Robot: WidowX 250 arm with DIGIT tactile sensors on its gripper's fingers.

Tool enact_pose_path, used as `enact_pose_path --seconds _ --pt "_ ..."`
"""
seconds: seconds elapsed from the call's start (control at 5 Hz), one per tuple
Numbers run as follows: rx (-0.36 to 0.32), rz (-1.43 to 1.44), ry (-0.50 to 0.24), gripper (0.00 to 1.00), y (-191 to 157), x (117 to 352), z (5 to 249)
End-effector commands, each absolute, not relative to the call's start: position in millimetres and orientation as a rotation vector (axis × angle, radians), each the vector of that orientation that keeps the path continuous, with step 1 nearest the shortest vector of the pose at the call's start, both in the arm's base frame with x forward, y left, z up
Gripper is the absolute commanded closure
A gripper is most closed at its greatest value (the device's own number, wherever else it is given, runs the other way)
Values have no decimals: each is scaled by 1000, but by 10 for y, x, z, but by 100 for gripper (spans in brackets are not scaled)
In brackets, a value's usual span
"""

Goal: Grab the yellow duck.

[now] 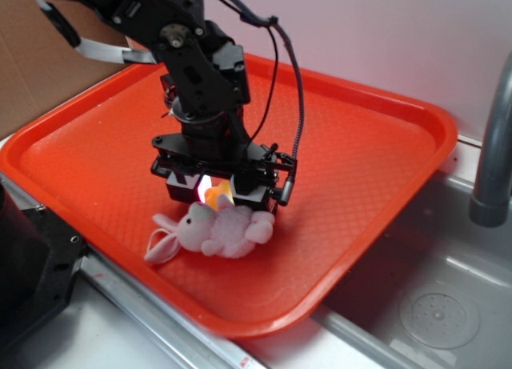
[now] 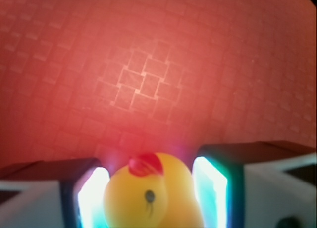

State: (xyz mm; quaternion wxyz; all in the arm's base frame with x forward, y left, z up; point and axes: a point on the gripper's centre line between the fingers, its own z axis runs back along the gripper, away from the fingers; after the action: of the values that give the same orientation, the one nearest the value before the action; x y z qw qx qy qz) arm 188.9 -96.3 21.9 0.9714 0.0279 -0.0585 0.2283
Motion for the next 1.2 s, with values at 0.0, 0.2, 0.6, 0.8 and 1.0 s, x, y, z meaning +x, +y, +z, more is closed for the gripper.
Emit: enact_pose_path --seconds 0.0,0.2,0.6,0.8,1.0 --pt "19 479 -130 100 -823 2009 334" --pt "-20 367 -70 100 -577 2189 762" --pt "-72 189 -94 100 -236 2272 1716" --pt "-75 178 -150 100 -75 2177 2018" --pt "-62 176 -181 100 -5 2130 2158"
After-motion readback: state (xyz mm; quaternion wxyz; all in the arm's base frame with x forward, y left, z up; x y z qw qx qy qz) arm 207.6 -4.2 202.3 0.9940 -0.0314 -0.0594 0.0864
